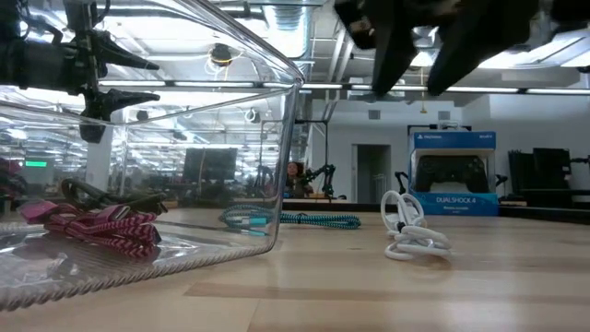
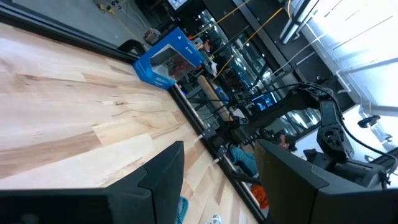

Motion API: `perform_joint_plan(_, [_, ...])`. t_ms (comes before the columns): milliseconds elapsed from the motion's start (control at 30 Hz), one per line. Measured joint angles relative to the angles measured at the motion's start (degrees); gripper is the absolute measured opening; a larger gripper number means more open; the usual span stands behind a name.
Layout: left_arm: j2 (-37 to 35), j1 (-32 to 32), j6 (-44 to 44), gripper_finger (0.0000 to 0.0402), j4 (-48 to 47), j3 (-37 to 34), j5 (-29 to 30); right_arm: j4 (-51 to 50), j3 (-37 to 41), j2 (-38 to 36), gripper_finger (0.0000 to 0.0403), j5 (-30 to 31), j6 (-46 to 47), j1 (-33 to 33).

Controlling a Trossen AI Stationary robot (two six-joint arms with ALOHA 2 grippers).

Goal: Pick and place USB-C Cables
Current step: Put the white charger cable into the transparent bin

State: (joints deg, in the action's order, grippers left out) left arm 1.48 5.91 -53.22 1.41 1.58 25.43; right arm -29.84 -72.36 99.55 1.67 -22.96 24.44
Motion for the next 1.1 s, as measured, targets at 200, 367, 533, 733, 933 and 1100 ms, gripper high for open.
perform_joint_plan(200, [0.0,0.0,0.4,0.0185,0.0,0.0,0.0,0.5,0.0,6.7,0.0196,-1.8,-1.4,-0.3])
perform_joint_plan(367, [0.0,0.0,0.1,0.0185,0.0,0.0,-0.6,-0.2,0.1,10.9,0.0198,-1.7,-2.4,-0.1])
perform_joint_plan(533, [0.0,0.0,0.1,0.0185,0.0,0.0,-0.6,-0.6,0.1,12.3,0.0197,-1.5,-3.0,-0.9])
perform_joint_plan(733, [0.0,0.0,0.2,0.0185,0.0,0.0,-0.4,-0.7,0.1,12.2,0.0194,-1.6,-3.2,-2.9])
perform_joint_plan(933, [0.0,0.0,0.2,0.0185,0.0,0.0,-0.1,-0.7,2.4,12.1,0.0189,-1.7,-4.4,-4.7])
perform_joint_plan(1100, [0.0,0.0,0.2,0.0185,0.0,0.0,0.0,-0.6,2.9,12.1,0.0173,-1.7,-2.4,-5.5])
